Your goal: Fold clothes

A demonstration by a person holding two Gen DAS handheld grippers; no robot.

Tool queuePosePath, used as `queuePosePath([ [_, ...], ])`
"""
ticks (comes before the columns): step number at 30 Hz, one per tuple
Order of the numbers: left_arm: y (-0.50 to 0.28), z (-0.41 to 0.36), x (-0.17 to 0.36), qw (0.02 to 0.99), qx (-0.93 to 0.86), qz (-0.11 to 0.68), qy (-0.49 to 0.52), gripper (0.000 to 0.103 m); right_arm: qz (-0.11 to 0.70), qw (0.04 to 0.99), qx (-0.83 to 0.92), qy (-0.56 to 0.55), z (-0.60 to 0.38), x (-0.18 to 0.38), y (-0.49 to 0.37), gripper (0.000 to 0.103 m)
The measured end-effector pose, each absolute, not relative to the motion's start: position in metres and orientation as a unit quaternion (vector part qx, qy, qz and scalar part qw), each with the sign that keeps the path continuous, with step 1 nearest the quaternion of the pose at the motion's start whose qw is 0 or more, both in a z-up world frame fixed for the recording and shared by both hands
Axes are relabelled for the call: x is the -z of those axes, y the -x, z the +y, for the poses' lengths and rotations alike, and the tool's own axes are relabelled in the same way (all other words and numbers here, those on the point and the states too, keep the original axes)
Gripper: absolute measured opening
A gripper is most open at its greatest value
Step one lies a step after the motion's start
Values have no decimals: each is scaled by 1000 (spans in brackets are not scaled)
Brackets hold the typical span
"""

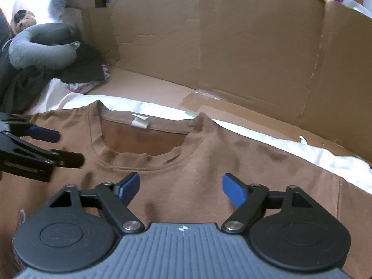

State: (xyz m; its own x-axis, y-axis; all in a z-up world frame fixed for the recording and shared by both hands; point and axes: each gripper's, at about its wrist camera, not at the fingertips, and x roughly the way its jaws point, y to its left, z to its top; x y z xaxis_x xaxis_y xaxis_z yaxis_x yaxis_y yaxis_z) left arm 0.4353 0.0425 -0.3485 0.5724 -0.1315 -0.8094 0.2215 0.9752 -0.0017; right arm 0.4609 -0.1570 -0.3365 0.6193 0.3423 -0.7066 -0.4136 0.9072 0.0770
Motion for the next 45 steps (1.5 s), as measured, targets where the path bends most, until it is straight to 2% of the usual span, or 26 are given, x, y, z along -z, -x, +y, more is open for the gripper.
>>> queuePosePath([
  [10, -456, 44, 360, 899, 57, 432, -36, 66, 395, 888, -214, 97, -135, 347, -472, 89],
  [14, -459, 53, 354, 901, 45, 431, -11, 57, 408, 882, -215, 101, -125, 358, -479, 88],
  [18, -454, 64, 342, 901, 44, 432, 2, 55, 407, 884, -208, 99, -114, 364, -488, 89],
  [22, -445, 71, 325, 900, 65, 431, 6, 55, 408, 890, -180, 97, -100, 365, -500, 90],
  [24, -438, 74, 315, 902, 68, 427, 13, 59, 409, 893, -162, 93, -95, 359, -506, 86],
  [26, -430, 79, 306, 903, 70, 423, 26, 64, 417, 893, -157, 59, -96, 349, -509, 85],
  [28, -421, 81, 298, 904, 69, 421, 24, 65, 421, 889, -173, 37, -100, 334, -505, 85],
  [32, -404, 86, 280, 907, 58, 417, 21, 68, 402, 892, -192, 81, -113, 294, -486, 85],
  [45, -324, 84, 243, 898, 50, 437, 34, 68, 410, 881, -205, 113, -214, 184, -410, 85],
])
